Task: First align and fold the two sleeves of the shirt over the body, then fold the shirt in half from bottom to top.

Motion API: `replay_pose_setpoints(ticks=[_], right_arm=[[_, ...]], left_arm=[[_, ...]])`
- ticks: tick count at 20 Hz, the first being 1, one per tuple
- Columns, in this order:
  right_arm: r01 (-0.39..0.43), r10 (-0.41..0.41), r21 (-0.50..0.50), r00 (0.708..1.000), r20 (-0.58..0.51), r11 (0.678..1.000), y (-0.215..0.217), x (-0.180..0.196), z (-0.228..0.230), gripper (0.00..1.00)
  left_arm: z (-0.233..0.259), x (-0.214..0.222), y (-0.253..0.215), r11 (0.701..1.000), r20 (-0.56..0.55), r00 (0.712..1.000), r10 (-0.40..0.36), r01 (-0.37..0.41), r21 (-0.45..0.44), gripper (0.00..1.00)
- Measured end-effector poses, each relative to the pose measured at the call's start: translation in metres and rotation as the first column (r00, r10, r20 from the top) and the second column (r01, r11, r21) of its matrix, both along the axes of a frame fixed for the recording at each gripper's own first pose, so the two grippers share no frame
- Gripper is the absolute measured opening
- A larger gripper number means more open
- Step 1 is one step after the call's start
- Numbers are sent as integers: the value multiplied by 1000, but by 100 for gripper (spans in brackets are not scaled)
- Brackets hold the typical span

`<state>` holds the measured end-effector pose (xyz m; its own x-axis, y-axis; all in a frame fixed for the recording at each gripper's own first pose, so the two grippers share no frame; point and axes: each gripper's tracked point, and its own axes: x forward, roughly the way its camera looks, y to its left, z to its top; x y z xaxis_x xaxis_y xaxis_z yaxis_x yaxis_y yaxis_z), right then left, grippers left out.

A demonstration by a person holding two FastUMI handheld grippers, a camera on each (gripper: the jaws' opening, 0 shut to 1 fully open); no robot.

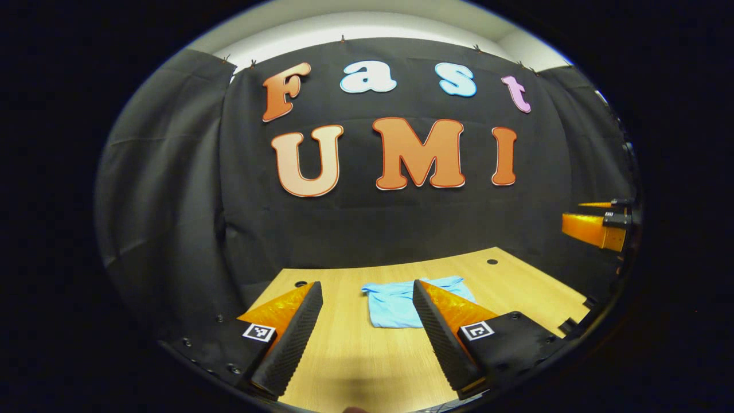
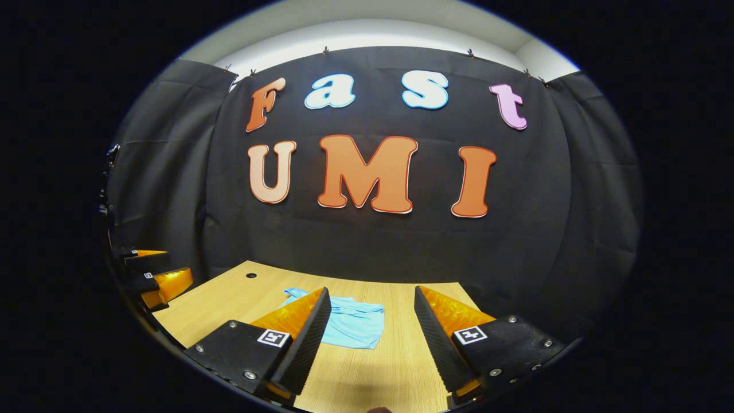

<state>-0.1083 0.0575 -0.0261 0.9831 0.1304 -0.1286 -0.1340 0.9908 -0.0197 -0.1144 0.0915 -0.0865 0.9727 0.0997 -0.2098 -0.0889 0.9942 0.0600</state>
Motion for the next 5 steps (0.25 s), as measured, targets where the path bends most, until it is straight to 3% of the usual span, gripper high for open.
replay_pose_setpoints(ticks=[5], right_arm=[[25,-24,-24,999,25,999,-11,-28,-20,89]], left_arm=[[1,-32,-12,999,78,997,-11,8,45,100]])
